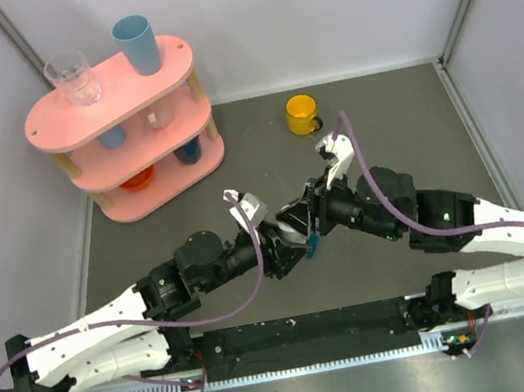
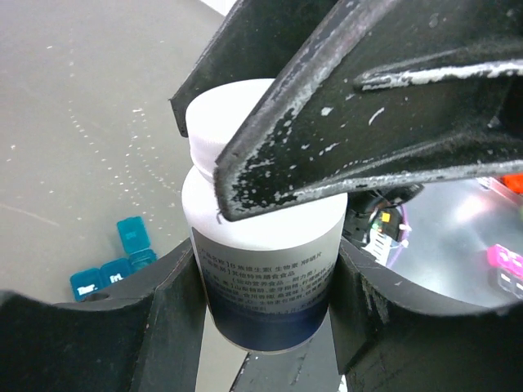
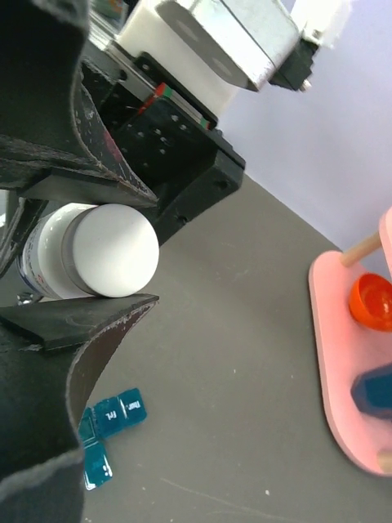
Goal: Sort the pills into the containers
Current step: Unscrew the lid of the pill bottle.
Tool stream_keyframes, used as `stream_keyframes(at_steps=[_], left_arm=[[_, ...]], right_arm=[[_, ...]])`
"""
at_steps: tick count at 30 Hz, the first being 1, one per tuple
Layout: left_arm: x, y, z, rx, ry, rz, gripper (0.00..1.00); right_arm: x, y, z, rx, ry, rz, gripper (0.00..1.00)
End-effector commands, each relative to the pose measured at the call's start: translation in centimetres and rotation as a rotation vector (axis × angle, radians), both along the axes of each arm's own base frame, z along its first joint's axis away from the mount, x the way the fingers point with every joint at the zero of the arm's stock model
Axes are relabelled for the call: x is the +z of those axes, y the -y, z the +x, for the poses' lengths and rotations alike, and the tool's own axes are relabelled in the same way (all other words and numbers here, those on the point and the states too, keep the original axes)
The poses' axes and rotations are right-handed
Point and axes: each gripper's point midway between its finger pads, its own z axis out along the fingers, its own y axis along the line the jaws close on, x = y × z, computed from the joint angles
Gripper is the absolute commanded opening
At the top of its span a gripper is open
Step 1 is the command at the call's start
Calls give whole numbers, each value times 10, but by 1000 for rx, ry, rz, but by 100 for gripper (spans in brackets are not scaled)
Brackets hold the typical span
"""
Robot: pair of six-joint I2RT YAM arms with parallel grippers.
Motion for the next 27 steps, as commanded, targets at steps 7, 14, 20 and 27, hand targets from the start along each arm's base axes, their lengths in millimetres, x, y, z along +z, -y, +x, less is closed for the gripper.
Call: stream_keyframes(at_steps=[7, 14, 20, 27], left_arm=[[64, 0, -50, -253, 63, -321, 0], [79, 5, -92, -512, 101, -368, 0], [84, 6, -114, -661, 133, -363, 0], [86, 7, -133, -800, 135, -360, 0]], right_arm=[[43, -2, -48, 305, 169, 109, 0], [58, 1, -81, 489, 253, 177, 0], [69, 5, -112, 660, 319, 231, 0], [78, 11, -143, 830, 377, 298, 0]])
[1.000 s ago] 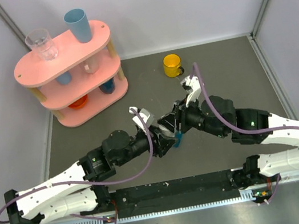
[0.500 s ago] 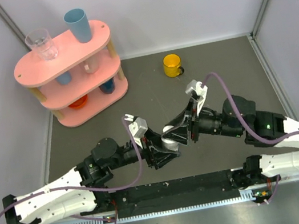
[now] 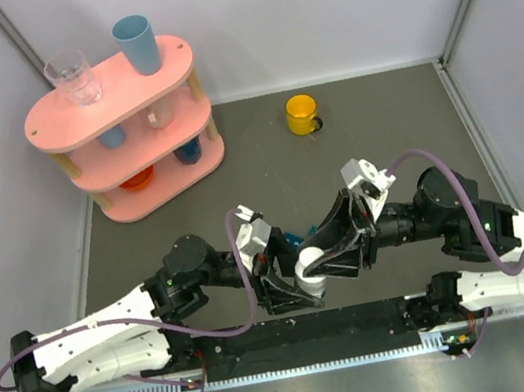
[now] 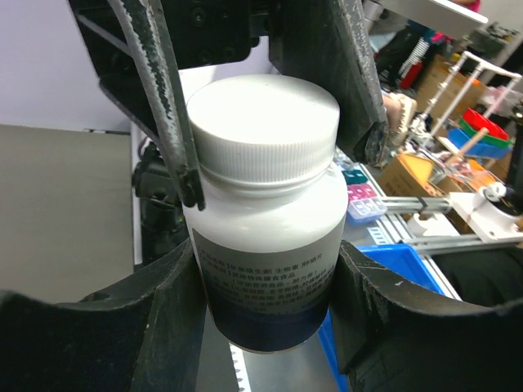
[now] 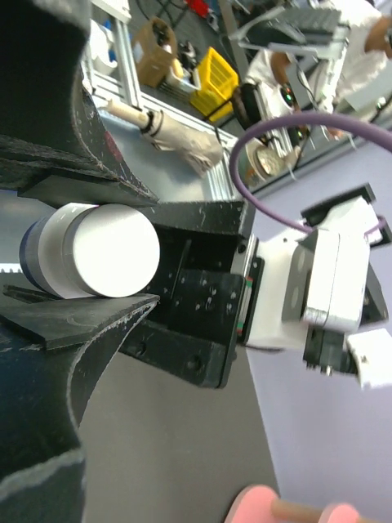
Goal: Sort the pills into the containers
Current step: Unscrew the lid of the pill bottle.
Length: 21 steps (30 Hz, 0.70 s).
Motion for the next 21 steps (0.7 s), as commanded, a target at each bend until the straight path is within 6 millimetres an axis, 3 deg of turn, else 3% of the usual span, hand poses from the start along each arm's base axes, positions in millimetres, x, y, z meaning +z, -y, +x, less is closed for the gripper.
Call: stream_keyframes(at_steps=[1, 4, 5, 6, 7, 10, 16, 21], left_arm=[[32, -6, -20, -123, 62, -93, 0], [30, -5, -17, -104, 63, -89, 0], [28, -4, -15, -92, 67, -83, 0], [28, -4, -14, -83, 69, -81, 0], [27, -3, -9, -49, 61, -70, 0], [20, -4, 1, 19, 62, -35, 0], [17, -8, 40, 262, 84, 4, 0], [16, -10, 71, 433, 86, 55, 0]], right_arm=[[19, 3, -29, 163, 80, 87, 0], [17, 2, -31, 180, 81, 81, 0], [17, 2, -29, 165, 79, 80, 5], [19, 3, -27, 151, 76, 85, 20], [19, 3, -24, 133, 75, 86, 42], [24, 8, -13, 54, 67, 104, 57], [32, 32, 45, -311, -5, 141, 65], [19, 46, 82, -544, -83, 81, 66]])
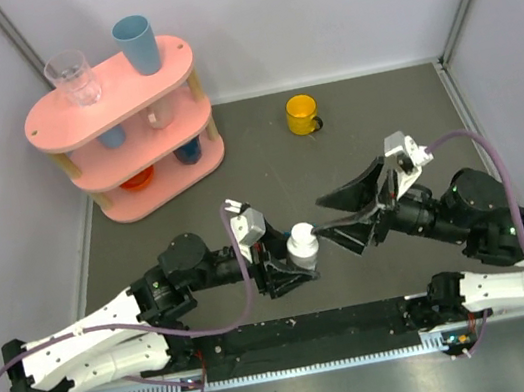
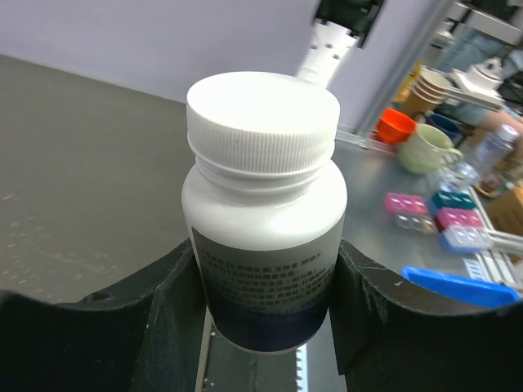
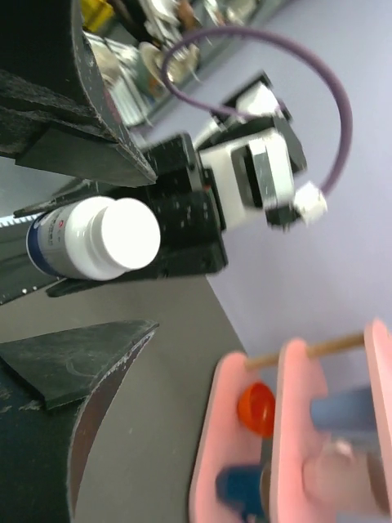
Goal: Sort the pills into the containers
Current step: Unscrew the lid of the pill bottle.
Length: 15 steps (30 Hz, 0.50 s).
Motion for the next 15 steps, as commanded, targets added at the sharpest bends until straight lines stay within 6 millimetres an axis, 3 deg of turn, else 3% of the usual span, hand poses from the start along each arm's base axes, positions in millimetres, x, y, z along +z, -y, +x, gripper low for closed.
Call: stream_keyframes(at_steps=[1, 6, 15], left_arm=[[26, -5, 37, 208, 62, -20, 0], [21, -1, 56, 298, 69, 39, 0], [1, 4, 69, 350, 55, 123, 0]], right_arm=[[-3, 21, 48, -302, -106, -18, 66], [-9, 12, 60, -357, -149, -86, 65], [-12, -8, 71, -387, -189, -91, 65]])
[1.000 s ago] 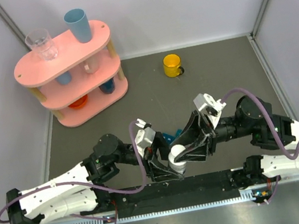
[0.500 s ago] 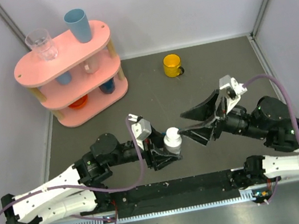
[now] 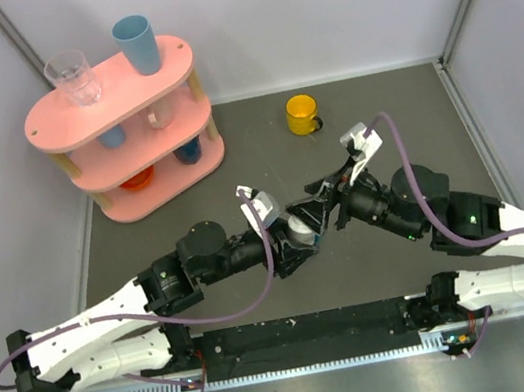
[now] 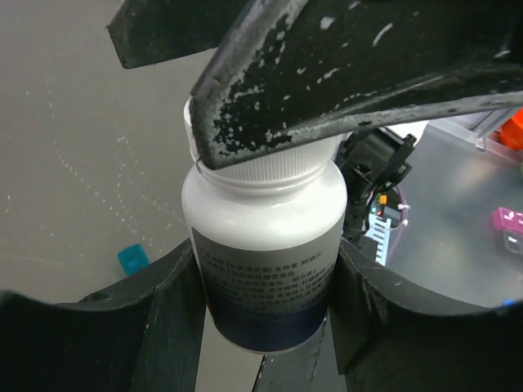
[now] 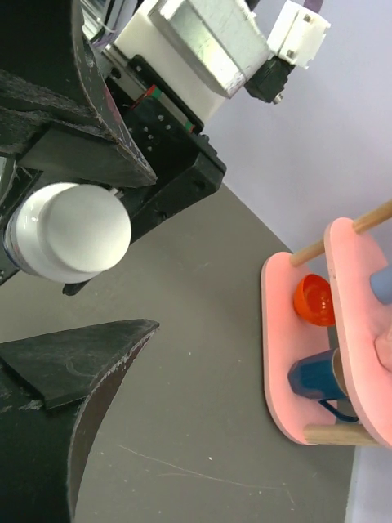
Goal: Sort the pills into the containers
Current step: Unscrew the lid of the pill bottle.
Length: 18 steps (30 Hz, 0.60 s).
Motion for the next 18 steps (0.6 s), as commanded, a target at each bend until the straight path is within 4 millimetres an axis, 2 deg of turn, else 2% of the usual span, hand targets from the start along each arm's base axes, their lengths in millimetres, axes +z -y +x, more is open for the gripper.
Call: stream_keyframes(at_steps=[1, 10, 18], left_arm=[[22, -1, 10, 49, 37, -40, 0], [19, -6, 15, 91, 29, -36, 0], [16, -10, 22, 138, 22, -33, 0]], right_arm=[[26, 3, 3, -36, -3, 81, 65], [16, -3, 5, -46, -39, 76, 60], [10, -8, 4, -33, -57, 63, 59]])
